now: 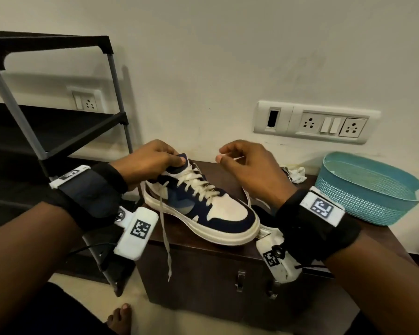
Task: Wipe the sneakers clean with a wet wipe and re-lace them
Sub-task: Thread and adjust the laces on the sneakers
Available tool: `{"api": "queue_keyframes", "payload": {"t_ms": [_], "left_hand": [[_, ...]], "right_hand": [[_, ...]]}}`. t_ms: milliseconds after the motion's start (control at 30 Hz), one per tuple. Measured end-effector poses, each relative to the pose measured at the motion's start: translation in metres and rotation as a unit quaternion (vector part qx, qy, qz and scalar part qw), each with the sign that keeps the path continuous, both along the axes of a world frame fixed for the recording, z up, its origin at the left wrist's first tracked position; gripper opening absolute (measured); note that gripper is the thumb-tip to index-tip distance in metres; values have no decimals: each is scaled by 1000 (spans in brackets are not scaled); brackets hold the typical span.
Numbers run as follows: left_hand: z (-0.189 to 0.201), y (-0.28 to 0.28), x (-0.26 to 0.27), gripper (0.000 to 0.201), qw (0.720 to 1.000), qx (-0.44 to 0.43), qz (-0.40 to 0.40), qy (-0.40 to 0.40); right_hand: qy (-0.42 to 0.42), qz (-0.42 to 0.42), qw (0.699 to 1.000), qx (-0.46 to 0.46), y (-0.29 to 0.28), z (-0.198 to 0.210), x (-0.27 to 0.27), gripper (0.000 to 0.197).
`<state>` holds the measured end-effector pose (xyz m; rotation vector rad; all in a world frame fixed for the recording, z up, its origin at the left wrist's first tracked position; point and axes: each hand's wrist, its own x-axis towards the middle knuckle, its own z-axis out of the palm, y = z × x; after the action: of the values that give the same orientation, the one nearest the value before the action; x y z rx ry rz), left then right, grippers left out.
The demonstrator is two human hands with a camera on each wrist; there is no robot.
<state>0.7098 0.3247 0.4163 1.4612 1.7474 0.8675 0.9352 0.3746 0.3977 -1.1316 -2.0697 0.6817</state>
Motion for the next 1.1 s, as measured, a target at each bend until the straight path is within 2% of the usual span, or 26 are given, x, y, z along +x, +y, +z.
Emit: {"api": "queue_keyframes", "payload": {"t_ms": [100,167,267,333,467,567,667,800,967,1033,1100], "left_hand": [[4,-6,-6,21,994,11,80,-77],[4,-11,-5,13,982,7,114,-148],[-3,-16,-1,8,971,-11,122,-205],[-8,-19,3,16,972,-11,116,-203],[-18,-24,12,50,971,-9,121,-205],[-21,-24,16,54,961,-19,109,-252],[-19,-24,17,48,944,-31,103,-311],[-11,-25,18,18,906,-87,71,-409],[-2,-26,15,38,869,-134,26,-476],[1,-28,15,39,868,-139,7,-476],[4,-28,12,34,896,-140,-22,-422]], "right_hand": [[67,3,998,13,-10,13,8,10],[86,45,993,-61,-19,12,4,13],[53,109,980,-157,-32,-5,-13,16],[7,124,982,-140,-33,-20,-24,22],[-37,114,987,-107,-35,-39,-37,36],[-39,79,991,-103,-36,-49,-42,45],[-50,77,990,-104,-27,-52,-41,41],[-57,85,989,-107,-11,-45,-36,30],[-9,47,988,-149,-5,-45,-35,40],[-35,33,991,-128,-2,-44,-34,39],[-57,23,992,-110,2,-41,-30,33]]}}
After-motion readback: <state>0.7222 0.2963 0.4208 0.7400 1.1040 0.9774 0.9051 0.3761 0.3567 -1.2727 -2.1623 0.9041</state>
